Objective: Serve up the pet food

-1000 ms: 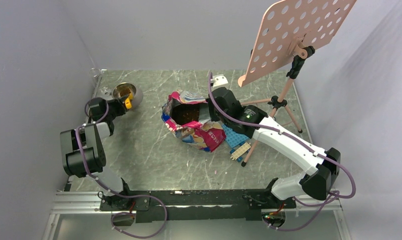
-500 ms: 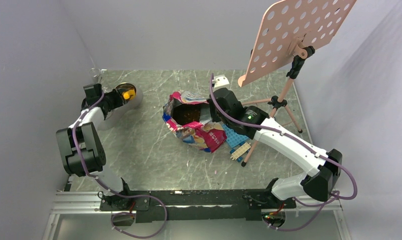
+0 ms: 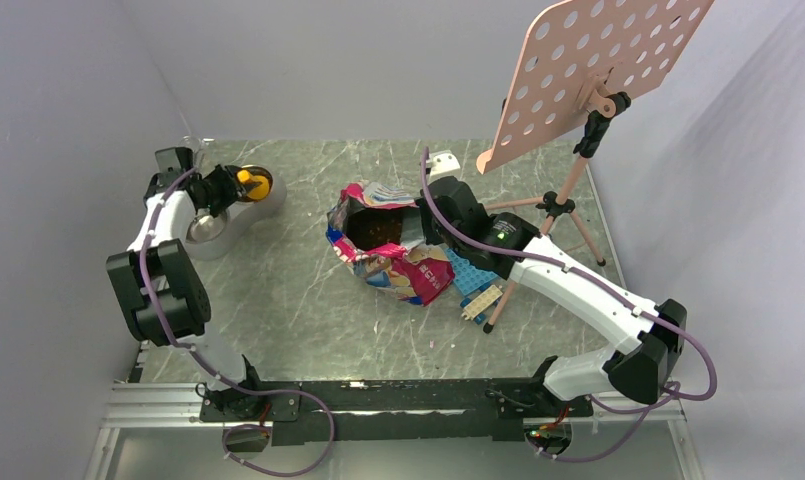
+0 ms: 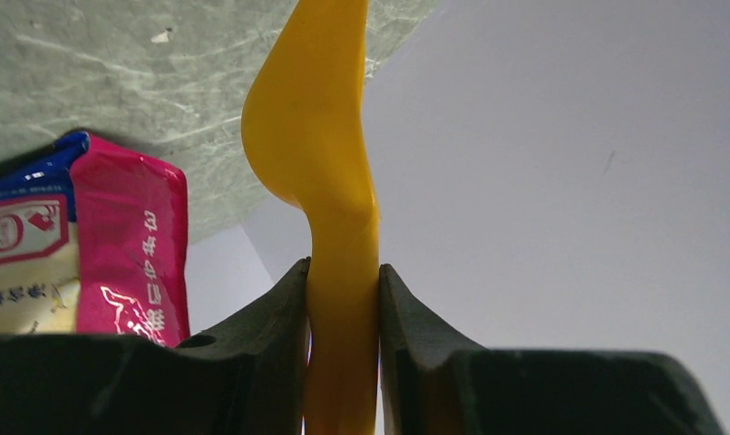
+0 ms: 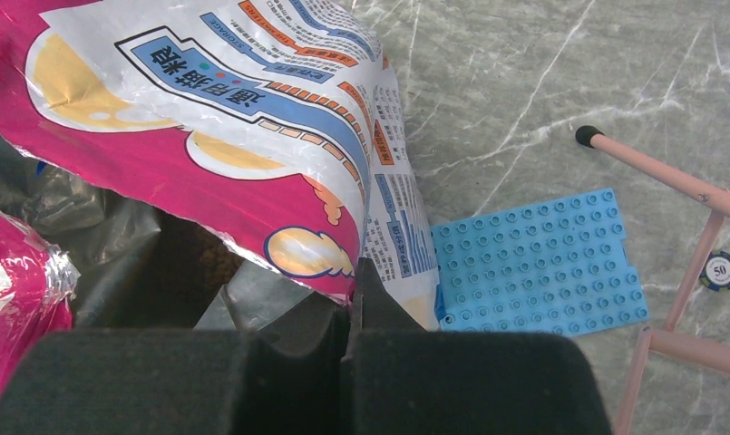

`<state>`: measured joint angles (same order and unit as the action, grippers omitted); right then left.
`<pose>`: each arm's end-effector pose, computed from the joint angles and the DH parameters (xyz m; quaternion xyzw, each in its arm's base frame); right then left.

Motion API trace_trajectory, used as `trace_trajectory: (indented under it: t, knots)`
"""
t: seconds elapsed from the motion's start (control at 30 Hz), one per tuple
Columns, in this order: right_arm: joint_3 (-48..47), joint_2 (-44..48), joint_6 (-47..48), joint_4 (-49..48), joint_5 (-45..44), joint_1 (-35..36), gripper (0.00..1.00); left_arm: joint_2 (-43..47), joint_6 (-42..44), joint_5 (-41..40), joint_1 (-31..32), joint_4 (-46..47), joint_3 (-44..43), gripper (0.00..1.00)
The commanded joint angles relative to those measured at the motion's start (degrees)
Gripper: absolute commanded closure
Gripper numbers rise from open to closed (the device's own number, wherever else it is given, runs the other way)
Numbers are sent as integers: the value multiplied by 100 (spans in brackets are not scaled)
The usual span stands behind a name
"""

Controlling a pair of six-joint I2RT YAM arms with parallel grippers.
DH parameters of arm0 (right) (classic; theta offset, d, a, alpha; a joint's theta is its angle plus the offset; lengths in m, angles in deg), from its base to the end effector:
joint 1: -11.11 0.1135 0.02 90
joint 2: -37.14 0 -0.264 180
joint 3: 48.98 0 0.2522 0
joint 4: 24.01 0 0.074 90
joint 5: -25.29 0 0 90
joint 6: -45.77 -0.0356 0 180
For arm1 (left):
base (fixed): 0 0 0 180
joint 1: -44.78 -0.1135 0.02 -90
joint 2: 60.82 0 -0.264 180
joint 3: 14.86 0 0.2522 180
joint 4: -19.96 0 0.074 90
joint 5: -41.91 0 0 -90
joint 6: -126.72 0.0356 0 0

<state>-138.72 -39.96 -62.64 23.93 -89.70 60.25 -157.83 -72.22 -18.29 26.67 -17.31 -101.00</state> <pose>0.2036 0.2124 0.3646 -0.1339 0.8625 0.0896 0.4797 0.3571 0.0982 0.2498 -0.7670 0.4846 -0.4145 0.0713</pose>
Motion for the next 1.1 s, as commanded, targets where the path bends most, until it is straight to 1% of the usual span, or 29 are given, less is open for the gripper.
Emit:
trace_trajectory:
  t: [0.0, 0.1, 0.23, 0.37, 0.47, 0.57, 0.63, 0.7, 0.73, 0.8, 0.87, 0.9, 0.97, 1.0, 1.07]
  knots:
    - [-72, 382, 32, 98, -265, -36, 100, -187, -321, 167, -61, -1139, -594, 100]
    - [-83, 375, 20, 97, -260, -36, 100, -362, -364, 220, -61, -1599, -954, 100]
    - [-92, 354, 11, 107, -245, -38, 100, -501, -342, 57, -61, -2171, -1526, 100]
    - [-132, 313, 6, 124, -225, -37, 100, -593, -313, 18, -61, -2221, -1888, 100]
    - [-176, 296, 20, 138, -217, -34, 100, -560, -94, -33, -61, -2340, -2204, 100]
    - [-235, 262, 31, 174, -208, -37, 100, -420, 500, -175, -49, -2397, -2531, 100]
    - [-279, 246, 46, 186, -220, -37, 100, -274, 1163, -205, -6, -2444, -2761, 100]
    - [-316, 219, 61, 195, -238, -37, 100, 3, 1977, -269, 91, -2857, -2880, 100]
    - [-351, 203, 66, 210, -241, -37, 100, 193, 2359, -378, 202, -2996, -2840, 100]
    - [-420, 142, 81, 236, -243, -41, 100, 720, 3175, -453, 521, -2954, -2410, 100]
    - [-518, 65, 96, 281, -249, -37, 100, 1437, 3871, -371, 887, -2569, -1590, 100]
    - [-599, 20, 101, 331, -254, -37, 100, 1839, 4070, -266, 1051, -2261, -952, 100]
    - [-703, -46, 124, 412, -222, -37, 100, 2609, 4330, 94, 1312, -1859, -226, 100]
    - [-721, -57, 151, 432, -178, -37, 100, 2912, 4431, 76, 1478, -1994, -104, 100]
    - [-679, -16, 235, 390, -94, -41, 100, 3388, 4838, -56, 1750, -2595, -250, 100]
